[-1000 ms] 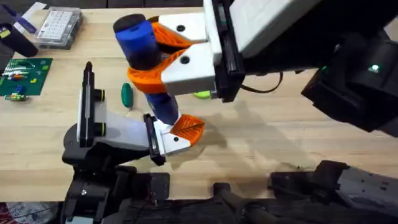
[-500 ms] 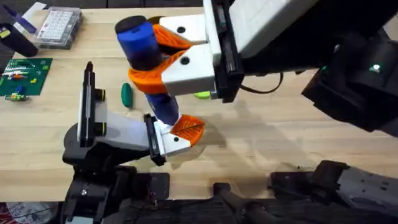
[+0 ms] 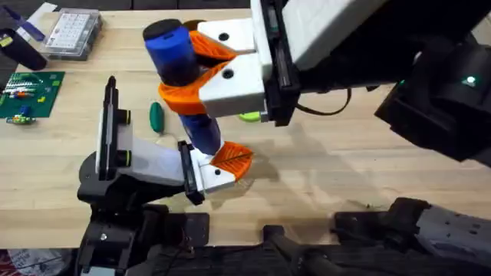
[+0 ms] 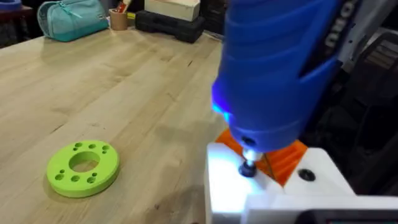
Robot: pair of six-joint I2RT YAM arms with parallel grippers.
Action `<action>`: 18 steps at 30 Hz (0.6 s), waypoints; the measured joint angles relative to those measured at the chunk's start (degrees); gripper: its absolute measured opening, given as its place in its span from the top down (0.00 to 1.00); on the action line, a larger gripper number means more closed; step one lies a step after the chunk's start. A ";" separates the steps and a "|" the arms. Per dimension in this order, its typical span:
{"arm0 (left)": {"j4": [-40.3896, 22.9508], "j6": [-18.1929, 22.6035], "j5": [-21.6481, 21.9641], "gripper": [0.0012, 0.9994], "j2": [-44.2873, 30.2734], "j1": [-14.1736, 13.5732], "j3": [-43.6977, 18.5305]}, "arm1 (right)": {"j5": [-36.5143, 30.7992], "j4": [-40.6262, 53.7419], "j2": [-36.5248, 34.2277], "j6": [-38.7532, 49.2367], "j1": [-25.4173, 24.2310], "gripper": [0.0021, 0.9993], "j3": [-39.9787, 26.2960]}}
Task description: Pick up the gripper from the table and insert it into the empty holder that is missing its gripper. Then pick up a screw, insert it into the mounting hole, and use the screwdriver to tighten it. Finally, clean up the table by picking up the vegetable and placing it into the bucket.
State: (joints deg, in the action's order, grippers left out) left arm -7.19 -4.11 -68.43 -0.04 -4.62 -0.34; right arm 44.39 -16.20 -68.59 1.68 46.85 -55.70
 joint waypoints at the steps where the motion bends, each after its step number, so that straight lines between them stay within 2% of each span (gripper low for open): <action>1: -0.01 -0.02 -0.03 0.99 -0.01 0.00 0.00 | -0.01 0.14 0.01 0.13 0.00 0.95 -0.04; 18: -0.14 -0.24 -0.84 0.99 -0.01 0.00 0.00 | -0.22 2.85 0.50 0.99 0.00 0.95 -0.53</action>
State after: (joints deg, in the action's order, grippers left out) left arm -7.33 -4.35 -69.28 -0.05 -4.62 -0.34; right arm 44.17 -13.35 -68.09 2.66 46.85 -56.23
